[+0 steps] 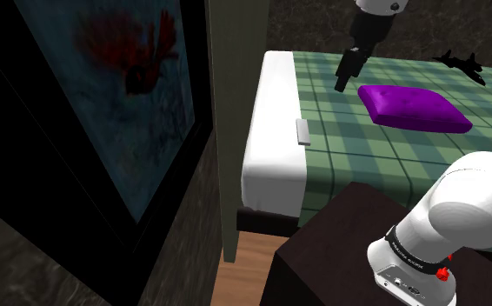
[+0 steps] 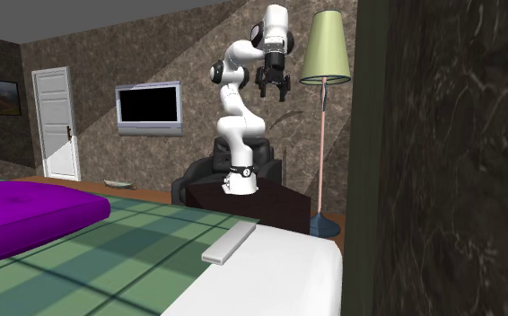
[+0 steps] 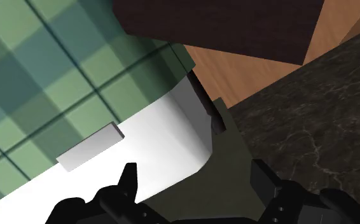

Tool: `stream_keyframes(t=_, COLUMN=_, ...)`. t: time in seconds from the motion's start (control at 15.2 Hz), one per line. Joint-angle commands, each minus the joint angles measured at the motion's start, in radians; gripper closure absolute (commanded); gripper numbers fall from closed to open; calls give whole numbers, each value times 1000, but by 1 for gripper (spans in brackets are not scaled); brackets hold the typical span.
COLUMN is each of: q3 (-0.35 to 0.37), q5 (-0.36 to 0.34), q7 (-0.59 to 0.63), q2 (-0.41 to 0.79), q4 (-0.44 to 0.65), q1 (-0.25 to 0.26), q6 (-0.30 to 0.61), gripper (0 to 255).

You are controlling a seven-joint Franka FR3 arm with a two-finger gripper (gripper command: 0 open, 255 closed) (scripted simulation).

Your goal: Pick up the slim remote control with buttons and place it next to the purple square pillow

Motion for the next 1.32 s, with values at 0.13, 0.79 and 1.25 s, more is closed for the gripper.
stream_keyframes(t=0.13, q3=-11, q5=-2, q7=23, q2=52, q4=-12, q1=-18, q6=59, gripper=0)
stream_keyframes(t=0.79, q3=-71, q5=-2, q7=131, q2=358, q4=-4, q1=-99, q6=331, gripper=0)
stream_keyframes(t=1.25, q3=-120, q5=21, q7=188, q2=597, q4=63, q1=-143, q6=486, gripper=0)
